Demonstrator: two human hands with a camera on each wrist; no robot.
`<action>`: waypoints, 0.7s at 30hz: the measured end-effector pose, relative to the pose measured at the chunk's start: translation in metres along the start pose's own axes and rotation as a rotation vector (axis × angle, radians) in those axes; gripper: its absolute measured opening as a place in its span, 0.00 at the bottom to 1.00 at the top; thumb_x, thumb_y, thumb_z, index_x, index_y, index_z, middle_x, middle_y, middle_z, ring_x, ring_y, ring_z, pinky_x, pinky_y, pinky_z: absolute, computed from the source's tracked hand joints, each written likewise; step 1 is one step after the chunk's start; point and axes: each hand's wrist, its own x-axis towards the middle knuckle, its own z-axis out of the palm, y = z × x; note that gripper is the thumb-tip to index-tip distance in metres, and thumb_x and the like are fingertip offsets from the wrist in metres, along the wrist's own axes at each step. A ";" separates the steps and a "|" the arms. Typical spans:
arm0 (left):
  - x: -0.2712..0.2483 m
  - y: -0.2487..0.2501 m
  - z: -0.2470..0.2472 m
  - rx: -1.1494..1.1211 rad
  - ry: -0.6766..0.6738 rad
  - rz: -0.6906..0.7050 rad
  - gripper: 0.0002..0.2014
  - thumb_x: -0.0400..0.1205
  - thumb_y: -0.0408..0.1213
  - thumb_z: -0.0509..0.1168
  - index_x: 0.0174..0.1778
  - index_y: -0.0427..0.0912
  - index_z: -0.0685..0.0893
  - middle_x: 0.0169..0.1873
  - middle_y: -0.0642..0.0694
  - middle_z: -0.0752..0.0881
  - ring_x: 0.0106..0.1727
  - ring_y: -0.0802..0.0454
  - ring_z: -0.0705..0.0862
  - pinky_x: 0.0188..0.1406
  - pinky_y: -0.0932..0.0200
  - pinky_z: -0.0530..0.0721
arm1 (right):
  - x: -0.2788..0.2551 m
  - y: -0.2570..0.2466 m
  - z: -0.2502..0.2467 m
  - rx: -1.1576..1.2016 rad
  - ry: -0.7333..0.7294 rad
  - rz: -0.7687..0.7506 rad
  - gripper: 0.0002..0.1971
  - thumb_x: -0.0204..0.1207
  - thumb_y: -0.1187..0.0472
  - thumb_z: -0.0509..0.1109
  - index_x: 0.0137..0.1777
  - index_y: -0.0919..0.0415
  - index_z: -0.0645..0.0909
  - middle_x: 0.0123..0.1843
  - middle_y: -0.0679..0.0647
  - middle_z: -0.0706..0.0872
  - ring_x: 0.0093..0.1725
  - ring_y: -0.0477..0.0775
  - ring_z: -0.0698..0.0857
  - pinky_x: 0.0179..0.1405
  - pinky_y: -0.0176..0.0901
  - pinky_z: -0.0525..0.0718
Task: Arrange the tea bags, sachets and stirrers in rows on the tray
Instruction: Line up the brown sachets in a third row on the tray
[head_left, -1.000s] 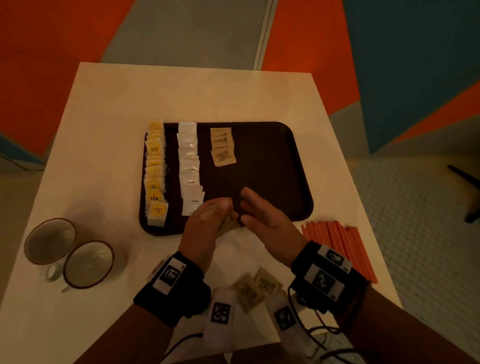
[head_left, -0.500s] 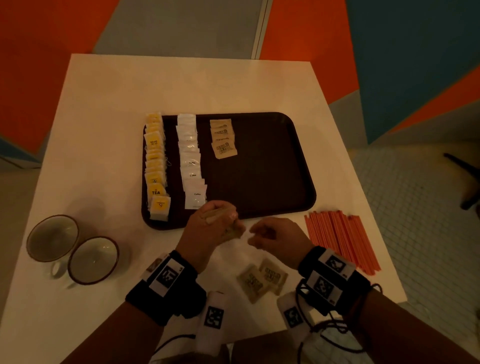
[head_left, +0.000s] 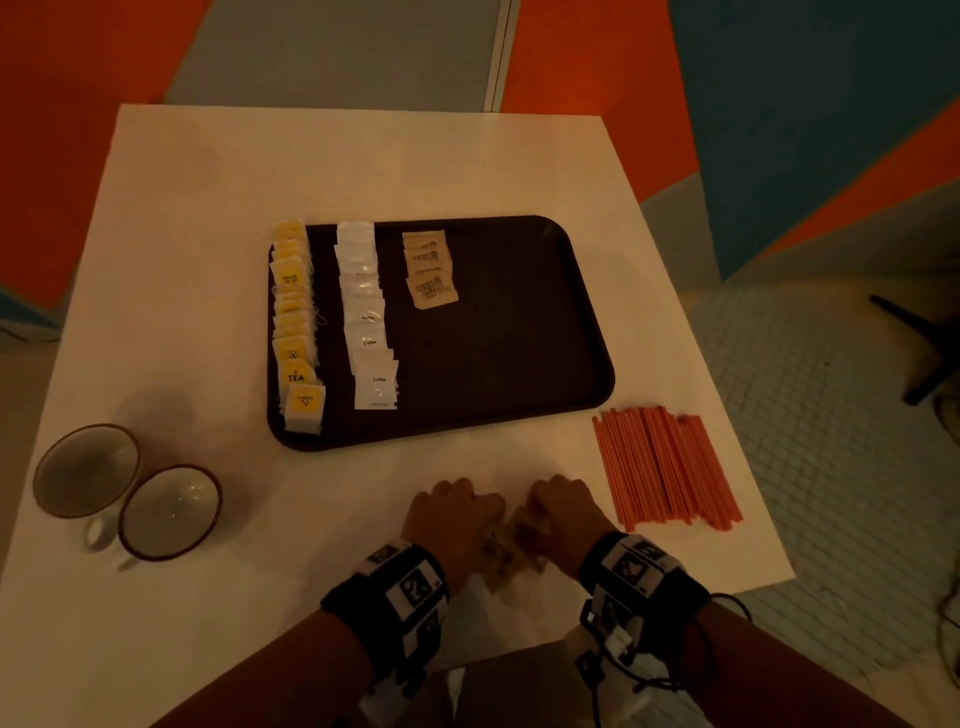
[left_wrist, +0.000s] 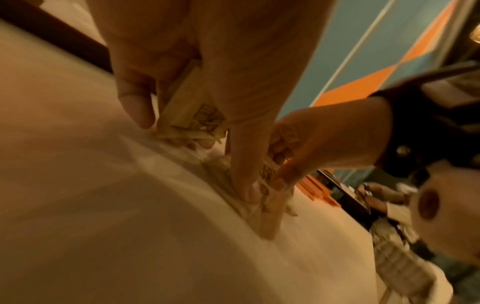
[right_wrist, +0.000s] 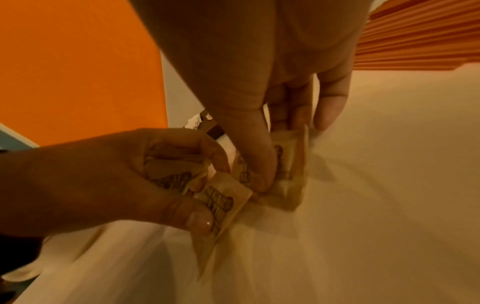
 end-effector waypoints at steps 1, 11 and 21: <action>0.002 0.000 0.000 -0.017 -0.007 -0.008 0.17 0.77 0.48 0.63 0.62 0.53 0.73 0.60 0.44 0.73 0.63 0.41 0.72 0.60 0.48 0.70 | 0.000 0.001 0.000 0.046 -0.009 -0.016 0.11 0.75 0.51 0.67 0.45 0.54 0.69 0.52 0.56 0.77 0.50 0.55 0.75 0.49 0.47 0.76; -0.007 -0.024 -0.018 -0.627 0.007 -0.007 0.06 0.79 0.37 0.65 0.38 0.53 0.78 0.43 0.49 0.83 0.44 0.53 0.80 0.50 0.56 0.80 | -0.030 0.007 -0.060 0.439 0.076 -0.181 0.04 0.78 0.60 0.67 0.49 0.56 0.83 0.41 0.38 0.80 0.40 0.35 0.79 0.40 0.21 0.76; -0.045 -0.012 -0.073 -1.763 0.085 -0.047 0.13 0.75 0.48 0.60 0.54 0.53 0.81 0.49 0.45 0.84 0.48 0.46 0.86 0.43 0.55 0.89 | -0.035 -0.054 -0.082 0.570 0.071 -0.391 0.04 0.74 0.59 0.71 0.46 0.57 0.86 0.43 0.56 0.88 0.44 0.56 0.86 0.49 0.54 0.85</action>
